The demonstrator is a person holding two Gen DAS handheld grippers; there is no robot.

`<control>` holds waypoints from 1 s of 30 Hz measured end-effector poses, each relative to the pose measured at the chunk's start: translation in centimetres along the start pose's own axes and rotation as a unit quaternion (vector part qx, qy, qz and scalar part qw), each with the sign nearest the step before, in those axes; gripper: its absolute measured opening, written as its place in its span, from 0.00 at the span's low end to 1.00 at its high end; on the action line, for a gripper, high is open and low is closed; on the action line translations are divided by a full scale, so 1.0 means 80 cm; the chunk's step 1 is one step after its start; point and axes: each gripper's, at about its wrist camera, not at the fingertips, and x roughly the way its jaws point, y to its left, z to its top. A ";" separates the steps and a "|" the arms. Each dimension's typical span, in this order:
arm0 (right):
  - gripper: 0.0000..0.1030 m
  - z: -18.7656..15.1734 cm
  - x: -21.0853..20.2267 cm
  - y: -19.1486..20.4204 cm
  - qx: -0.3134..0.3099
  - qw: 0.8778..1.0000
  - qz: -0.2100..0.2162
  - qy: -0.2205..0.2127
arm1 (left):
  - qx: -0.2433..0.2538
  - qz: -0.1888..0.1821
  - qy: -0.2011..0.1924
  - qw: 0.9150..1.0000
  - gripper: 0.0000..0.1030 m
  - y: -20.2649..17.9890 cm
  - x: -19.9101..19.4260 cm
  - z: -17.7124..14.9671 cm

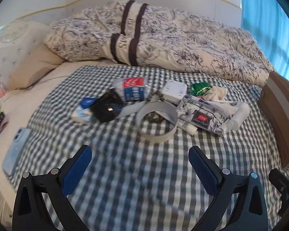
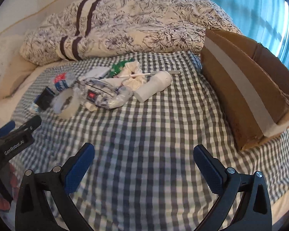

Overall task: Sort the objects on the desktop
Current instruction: 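Return both tools to the remaining items on the cloth, then grasp the patterned tissue bag with the right tool while the left tool grasps the tape roll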

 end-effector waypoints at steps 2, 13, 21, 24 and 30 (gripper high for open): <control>1.00 0.006 0.010 -0.001 -0.005 1.000 -0.004 0.003 | 0.005 -0.004 0.005 1.000 1.00 -0.010 0.019 0.006; 1.00 0.045 0.070 0.013 -0.019 1.000 0.000 0.016 | -0.005 -0.005 0.048 0.999 1.00 -0.015 0.119 0.025; 1.00 0.090 0.092 0.046 -0.050 0.999 0.018 -0.005 | -0.016 -0.019 0.051 0.998 0.81 -0.008 0.133 0.021; 1.00 0.103 0.103 0.060 -0.059 0.998 0.029 -0.003 | -0.018 -0.005 0.028 0.999 0.81 -0.002 0.110 0.022; 1.00 0.119 0.137 0.100 -0.084 0.995 0.050 0.014 | -0.005 0.021 0.022 1.000 0.81 0.007 0.098 0.020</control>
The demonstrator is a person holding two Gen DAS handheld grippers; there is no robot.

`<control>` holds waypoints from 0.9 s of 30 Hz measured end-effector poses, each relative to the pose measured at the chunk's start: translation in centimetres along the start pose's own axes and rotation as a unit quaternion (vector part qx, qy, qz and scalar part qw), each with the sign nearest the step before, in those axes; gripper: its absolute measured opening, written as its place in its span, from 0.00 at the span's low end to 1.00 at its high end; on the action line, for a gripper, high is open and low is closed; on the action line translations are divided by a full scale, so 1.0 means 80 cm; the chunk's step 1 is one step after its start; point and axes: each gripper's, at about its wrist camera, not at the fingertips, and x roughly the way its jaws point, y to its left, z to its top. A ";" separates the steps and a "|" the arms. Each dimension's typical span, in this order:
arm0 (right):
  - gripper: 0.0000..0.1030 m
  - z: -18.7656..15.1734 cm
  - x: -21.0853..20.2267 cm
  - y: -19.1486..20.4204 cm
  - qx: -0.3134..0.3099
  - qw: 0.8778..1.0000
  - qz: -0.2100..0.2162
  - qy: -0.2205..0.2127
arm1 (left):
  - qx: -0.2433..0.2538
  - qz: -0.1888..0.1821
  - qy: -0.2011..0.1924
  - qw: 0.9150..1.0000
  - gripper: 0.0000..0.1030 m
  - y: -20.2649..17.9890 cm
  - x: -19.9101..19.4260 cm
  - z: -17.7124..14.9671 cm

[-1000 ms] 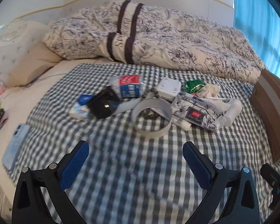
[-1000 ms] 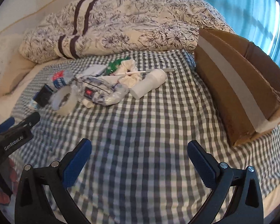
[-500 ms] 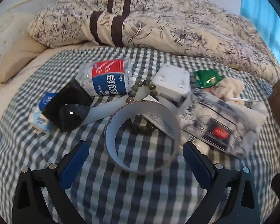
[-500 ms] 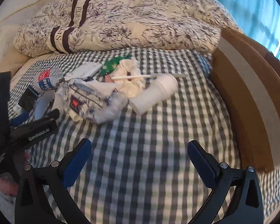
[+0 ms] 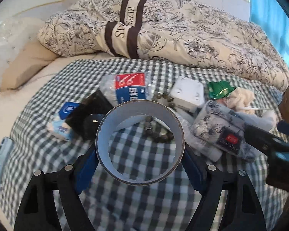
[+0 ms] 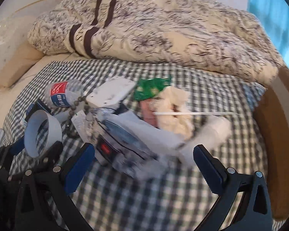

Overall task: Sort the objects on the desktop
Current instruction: 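Grasp the patterned tissue bag with the right tool while the left tool grasps the tape roll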

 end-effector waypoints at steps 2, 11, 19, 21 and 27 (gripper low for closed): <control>1.00 0.003 0.016 0.007 -0.006 1.000 -0.008 0.009 | 0.000 0.001 0.005 1.000 0.81 0.004 0.003 0.001; 0.75 0.001 0.054 0.012 0.006 0.999 0.000 0.040 | -0.011 0.016 0.013 1.000 0.81 0.028 0.007 -0.001; 0.13 -0.008 0.012 0.013 -0.006 0.999 0.015 0.034 | -0.006 0.026 0.008 1.000 0.81 0.023 -0.012 0.001; 0.13 -0.014 -0.002 0.013 -0.009 0.999 0.021 0.028 | -0.004 0.024 -0.001 1.000 0.81 0.020 -0.026 0.003; 0.13 -0.025 -0.067 -0.003 0.004 0.999 0.033 0.000 | 0.001 0.015 -0.028 0.999 0.81 0.009 -0.079 0.006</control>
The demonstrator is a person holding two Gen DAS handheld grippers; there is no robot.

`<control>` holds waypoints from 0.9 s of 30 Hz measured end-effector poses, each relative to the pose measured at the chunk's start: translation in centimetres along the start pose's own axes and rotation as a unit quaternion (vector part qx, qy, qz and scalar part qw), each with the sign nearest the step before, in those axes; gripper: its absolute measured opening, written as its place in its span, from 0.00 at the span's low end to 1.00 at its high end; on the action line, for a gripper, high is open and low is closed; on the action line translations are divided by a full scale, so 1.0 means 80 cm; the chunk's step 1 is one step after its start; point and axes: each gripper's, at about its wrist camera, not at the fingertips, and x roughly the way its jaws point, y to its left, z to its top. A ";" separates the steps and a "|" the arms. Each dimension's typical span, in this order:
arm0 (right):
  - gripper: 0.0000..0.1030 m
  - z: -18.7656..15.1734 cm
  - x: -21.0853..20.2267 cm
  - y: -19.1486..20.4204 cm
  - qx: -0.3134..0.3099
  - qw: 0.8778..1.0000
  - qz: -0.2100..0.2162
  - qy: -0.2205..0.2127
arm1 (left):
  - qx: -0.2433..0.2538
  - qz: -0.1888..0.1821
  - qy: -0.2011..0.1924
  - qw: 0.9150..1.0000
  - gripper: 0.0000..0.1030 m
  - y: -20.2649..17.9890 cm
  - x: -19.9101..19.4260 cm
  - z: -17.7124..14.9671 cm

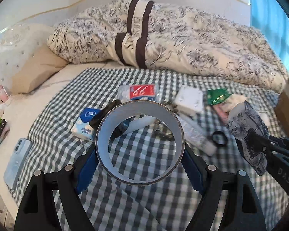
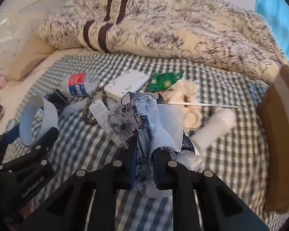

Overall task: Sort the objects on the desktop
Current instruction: 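Grasp the patterned tissue bag with the right tool while the left tool grasps the tape roll, then carry the tissue bag and tape roll over the cardboard box and release both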

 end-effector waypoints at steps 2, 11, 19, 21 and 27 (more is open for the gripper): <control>0.13 -0.004 -0.029 -0.008 0.009 1.000 0.000 -0.015 | 0.004 -0.005 -0.010 1.000 0.81 -0.006 -0.021 0.001; 0.13 -0.030 -0.128 -0.037 0.039 0.997 -0.012 -0.059 | 0.029 -0.029 -0.067 0.997 0.81 -0.039 -0.131 0.001; 0.13 -0.063 -0.207 -0.061 0.057 0.993 -0.013 -0.098 | 0.057 -0.041 -0.100 0.992 0.81 -0.073 -0.210 -0.013; 0.13 -0.071 -0.225 -0.069 0.063 0.992 -0.014 -0.109 | 0.063 -0.047 -0.106 0.991 0.81 -0.082 -0.226 -0.016; 0.13 -0.091 -0.270 -0.101 0.076 0.988 -0.023 -0.133 | 0.080 -0.070 -0.120 0.987 0.81 -0.120 -0.261 -0.016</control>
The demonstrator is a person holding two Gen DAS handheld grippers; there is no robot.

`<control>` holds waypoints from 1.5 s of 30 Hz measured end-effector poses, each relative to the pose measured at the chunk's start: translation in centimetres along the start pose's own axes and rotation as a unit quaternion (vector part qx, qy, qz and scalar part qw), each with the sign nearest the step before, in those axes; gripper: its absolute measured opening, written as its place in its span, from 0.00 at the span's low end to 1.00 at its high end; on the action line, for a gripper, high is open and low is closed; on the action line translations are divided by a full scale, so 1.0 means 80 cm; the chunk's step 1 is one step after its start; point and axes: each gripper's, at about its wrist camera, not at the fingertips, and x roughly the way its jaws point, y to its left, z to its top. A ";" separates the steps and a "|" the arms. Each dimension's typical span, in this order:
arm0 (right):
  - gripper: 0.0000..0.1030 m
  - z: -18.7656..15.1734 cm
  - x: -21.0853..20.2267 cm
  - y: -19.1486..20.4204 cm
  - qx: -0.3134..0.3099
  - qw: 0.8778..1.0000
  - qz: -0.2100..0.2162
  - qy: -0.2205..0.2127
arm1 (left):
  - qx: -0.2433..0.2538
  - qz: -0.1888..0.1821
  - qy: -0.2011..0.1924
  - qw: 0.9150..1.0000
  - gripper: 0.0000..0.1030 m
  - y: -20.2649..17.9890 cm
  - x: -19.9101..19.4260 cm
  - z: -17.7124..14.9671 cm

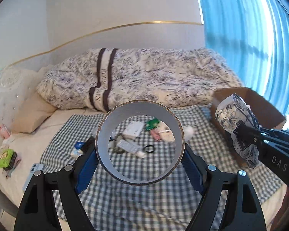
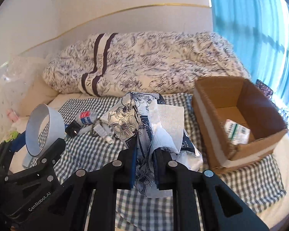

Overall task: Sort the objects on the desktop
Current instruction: 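Carry the tissue bag and tape roll over the cardboard box and release both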

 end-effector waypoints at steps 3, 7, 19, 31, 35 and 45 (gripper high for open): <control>0.14 0.002 -0.017 -0.026 0.008 1.000 -0.011 -0.009 | 0.010 -0.014 -0.006 1.000 0.81 -0.029 -0.007 0.010; 0.14 0.009 -0.033 -0.068 0.023 0.999 -0.025 -0.018 | 0.031 -0.035 -0.011 0.999 0.81 -0.075 -0.010 0.024; 0.14 0.048 -0.021 -0.211 0.066 0.994 -0.085 -0.008 | 0.068 -0.120 0.001 0.990 0.81 -0.227 0.041 0.090; 0.14 0.072 0.064 -0.315 0.110 0.987 -0.118 0.026 | 0.140 -0.159 0.037 0.977 0.81 -0.351 0.138 0.101; 0.16 0.070 0.087 -0.325 0.106 0.985 -0.129 0.039 | 0.147 -0.163 0.053 0.974 0.81 -0.367 0.163 0.093; 0.97 0.073 0.077 -0.335 0.114 0.979 -0.167 0.011 | 0.154 -0.158 0.044 0.974 0.95 -0.365 0.171 0.086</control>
